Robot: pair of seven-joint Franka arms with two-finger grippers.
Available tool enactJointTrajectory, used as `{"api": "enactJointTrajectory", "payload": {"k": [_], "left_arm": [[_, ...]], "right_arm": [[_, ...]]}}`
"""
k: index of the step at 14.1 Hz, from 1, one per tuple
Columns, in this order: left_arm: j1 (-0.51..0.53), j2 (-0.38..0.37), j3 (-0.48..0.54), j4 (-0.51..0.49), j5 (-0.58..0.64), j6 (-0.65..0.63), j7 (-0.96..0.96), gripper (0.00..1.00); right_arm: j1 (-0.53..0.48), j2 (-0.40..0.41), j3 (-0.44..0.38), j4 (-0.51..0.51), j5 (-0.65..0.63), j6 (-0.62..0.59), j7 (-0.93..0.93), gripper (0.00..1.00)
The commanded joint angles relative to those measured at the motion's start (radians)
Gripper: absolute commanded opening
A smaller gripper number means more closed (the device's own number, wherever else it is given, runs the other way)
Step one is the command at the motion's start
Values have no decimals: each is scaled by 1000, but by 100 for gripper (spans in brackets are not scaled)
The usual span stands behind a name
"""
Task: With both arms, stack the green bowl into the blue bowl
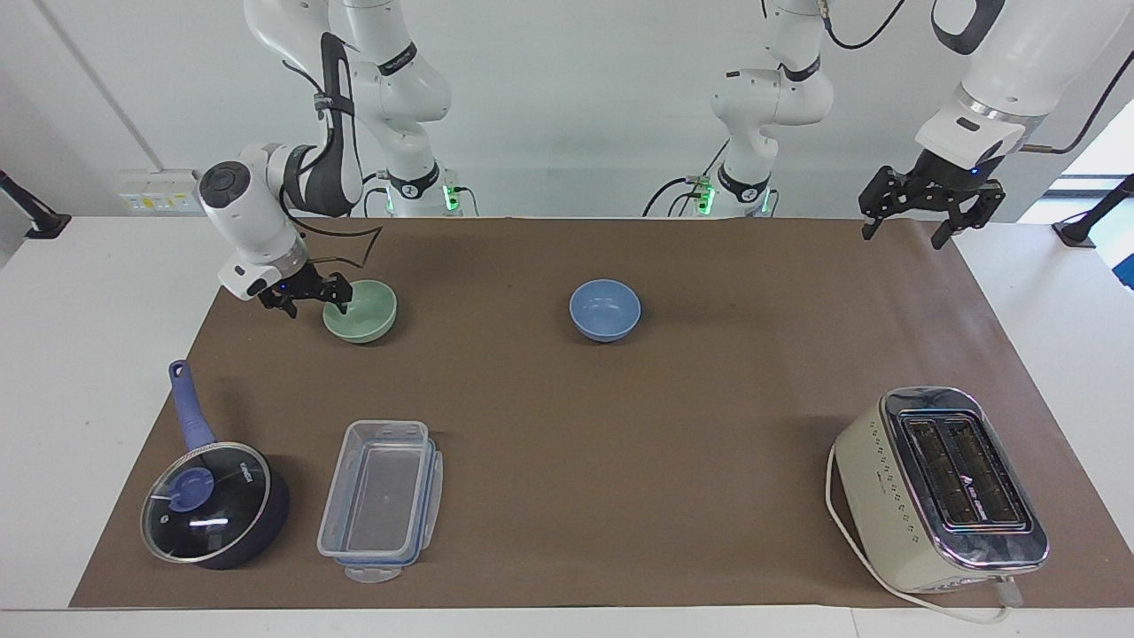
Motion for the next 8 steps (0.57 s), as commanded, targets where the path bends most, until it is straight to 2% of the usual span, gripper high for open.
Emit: {"api": "enactJointTrajectory", "payload": {"k": [1,2,5,8], "left_arm": [[17,9,-10,27,12,-29,6,100],[17,9,-10,27,12,-29,4,100],[16,9,-10,27,12,-29,4,100],[16,9,-10,27,12,-31,4,100]], "right_arm": [[-8,-24,6,-32,0,20,-19,22],[-6,-22,6,-31,1,22,-14,0],[0,-6,6,-13,1,20,-8,0],[3,-15,9,38,1,-35,-19,0]]}}
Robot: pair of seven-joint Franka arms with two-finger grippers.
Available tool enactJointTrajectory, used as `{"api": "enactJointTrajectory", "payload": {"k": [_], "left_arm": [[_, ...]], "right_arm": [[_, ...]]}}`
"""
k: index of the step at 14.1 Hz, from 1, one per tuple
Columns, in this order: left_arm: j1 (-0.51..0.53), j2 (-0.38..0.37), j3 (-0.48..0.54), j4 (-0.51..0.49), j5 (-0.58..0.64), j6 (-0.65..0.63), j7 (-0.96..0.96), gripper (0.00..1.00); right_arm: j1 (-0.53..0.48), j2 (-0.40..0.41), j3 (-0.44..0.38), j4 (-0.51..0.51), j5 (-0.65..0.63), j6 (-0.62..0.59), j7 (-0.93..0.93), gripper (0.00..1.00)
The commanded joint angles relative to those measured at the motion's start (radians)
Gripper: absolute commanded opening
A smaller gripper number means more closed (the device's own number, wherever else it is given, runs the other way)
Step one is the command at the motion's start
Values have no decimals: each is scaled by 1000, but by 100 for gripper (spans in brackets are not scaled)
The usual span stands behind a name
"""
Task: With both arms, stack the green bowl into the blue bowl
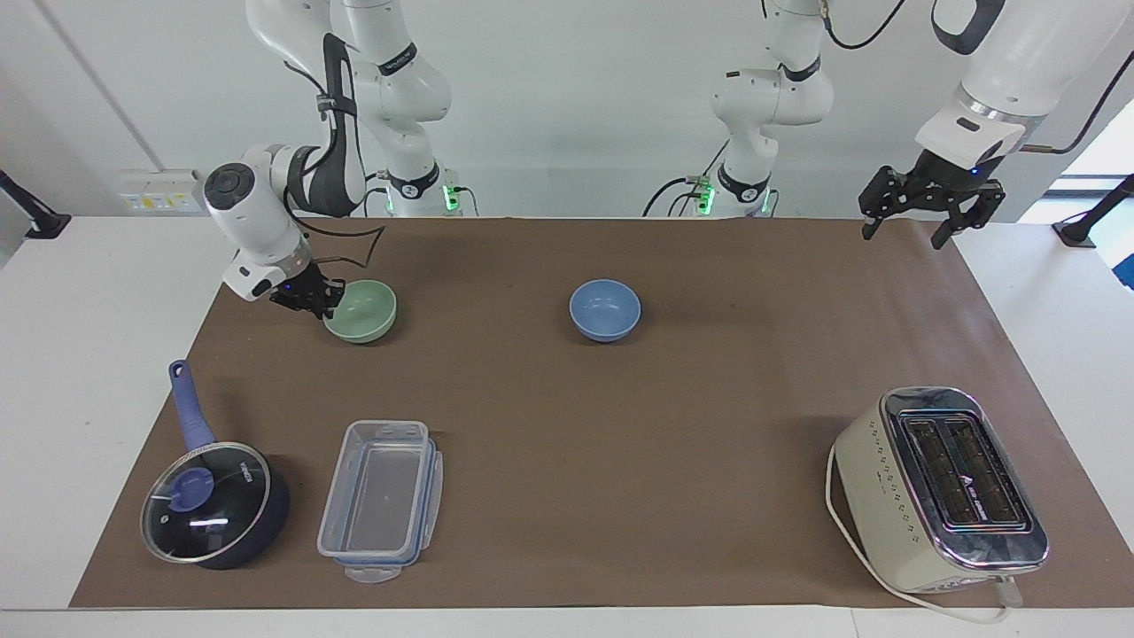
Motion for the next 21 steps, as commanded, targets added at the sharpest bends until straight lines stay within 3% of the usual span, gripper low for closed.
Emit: {"api": "enactJointTrajectory", "payload": {"k": [1,5,9,16,21], "left_arm": [[16,9,-10,27,12,-30,4,100],[16,9,-10,27,12,-29,4,100],[16,9,-10,27,12,-29,4,100],[16,9,-10,27,12,-29,4,100],[16,9,-10,27,12,-30,4,100]], "right_arm": [[-5,-20,8,63,1,-87,-26,0],[15,-56,38,247,98,-328,-38,0],[127,-54,51,371,127,-420,107,0],[367,-30,55,385,185,-376,483,0],[554,15,55,387,185,-267,731,0]]}}
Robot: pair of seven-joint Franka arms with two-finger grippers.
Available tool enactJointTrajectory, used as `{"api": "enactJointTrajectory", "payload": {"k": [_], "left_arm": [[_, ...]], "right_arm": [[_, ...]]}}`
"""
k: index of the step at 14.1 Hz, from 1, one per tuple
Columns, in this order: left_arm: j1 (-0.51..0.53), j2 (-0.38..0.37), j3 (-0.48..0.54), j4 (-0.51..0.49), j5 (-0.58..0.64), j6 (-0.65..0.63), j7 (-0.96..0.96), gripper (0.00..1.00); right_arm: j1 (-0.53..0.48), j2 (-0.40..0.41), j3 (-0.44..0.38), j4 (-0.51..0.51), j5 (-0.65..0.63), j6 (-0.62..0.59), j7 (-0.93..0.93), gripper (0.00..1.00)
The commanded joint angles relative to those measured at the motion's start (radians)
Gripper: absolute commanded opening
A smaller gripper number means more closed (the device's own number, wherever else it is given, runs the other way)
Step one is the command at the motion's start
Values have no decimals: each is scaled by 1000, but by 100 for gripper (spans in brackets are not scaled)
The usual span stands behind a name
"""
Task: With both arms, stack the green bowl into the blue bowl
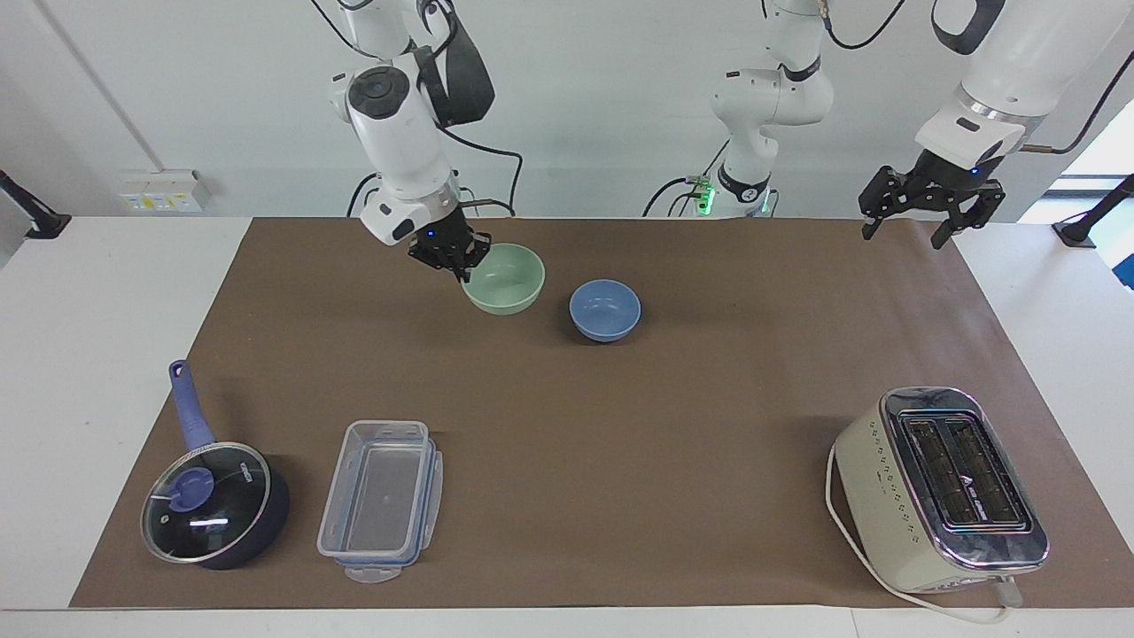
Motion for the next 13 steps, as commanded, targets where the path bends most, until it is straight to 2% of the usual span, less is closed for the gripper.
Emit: {"api": "enactJointTrajectory", "payload": {"k": [1,7,13], "left_arm": [[16,9,-10,27,12,-29,4,100],[16,9,-10,27,14,-29,4,100],[16,9,-10,27,14,-29,4,100]], "right_arm": [[89,42,-5,15,20,54,118,0],[226,88,8,12,43,132,288,0],[254,147,8,-16,41,261,298,0]]}}
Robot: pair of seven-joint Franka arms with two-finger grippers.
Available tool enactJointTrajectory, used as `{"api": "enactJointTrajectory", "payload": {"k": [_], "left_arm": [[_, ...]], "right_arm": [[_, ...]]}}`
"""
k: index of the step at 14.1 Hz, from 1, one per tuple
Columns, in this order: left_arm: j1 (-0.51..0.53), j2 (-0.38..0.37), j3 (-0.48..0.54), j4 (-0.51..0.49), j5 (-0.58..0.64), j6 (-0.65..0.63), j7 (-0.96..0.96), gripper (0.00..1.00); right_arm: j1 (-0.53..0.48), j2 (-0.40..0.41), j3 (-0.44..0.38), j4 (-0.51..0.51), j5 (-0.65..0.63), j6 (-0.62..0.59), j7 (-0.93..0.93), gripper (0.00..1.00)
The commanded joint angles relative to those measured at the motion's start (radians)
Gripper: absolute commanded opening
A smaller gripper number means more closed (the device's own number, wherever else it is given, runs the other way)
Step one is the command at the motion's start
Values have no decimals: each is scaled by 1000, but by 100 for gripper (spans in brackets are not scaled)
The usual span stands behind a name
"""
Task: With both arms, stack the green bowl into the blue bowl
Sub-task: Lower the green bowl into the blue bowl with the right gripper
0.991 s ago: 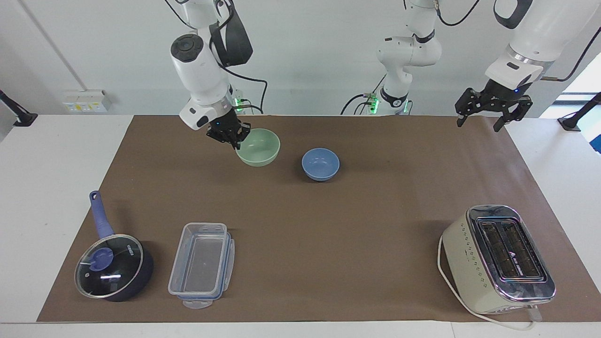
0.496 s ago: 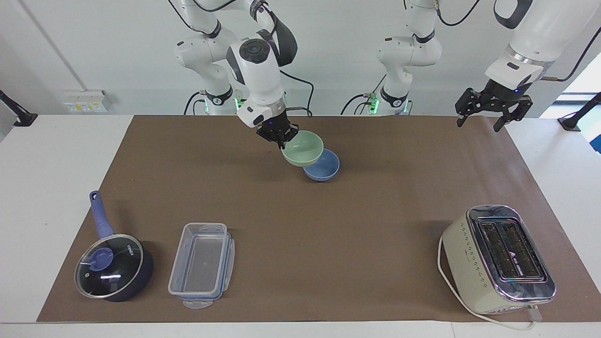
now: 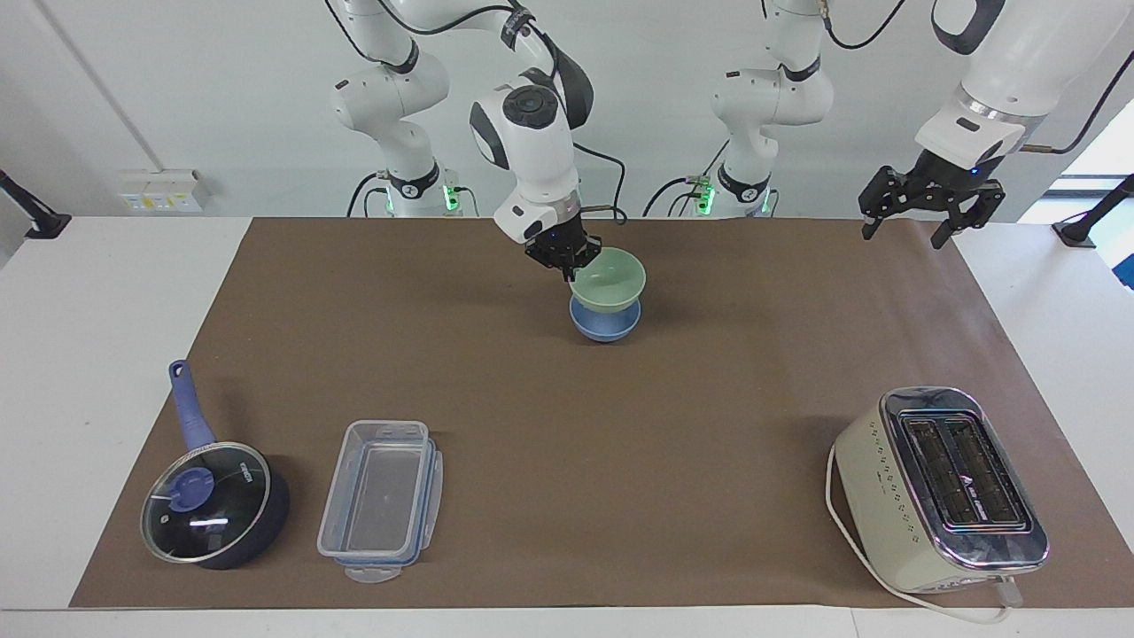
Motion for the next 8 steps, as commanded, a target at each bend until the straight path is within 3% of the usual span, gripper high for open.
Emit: {"api": "enactJointTrajectory", "payload": {"k": [1,8], "left_arm": [[16,9,-10,27,12,-29,4,100],[16,9,-10,27,12,-29,4,100]], "right_arm": [[0,30,2,-9,19,68,5,0],[18,23,2,-81,9,70,-6,0]]}}
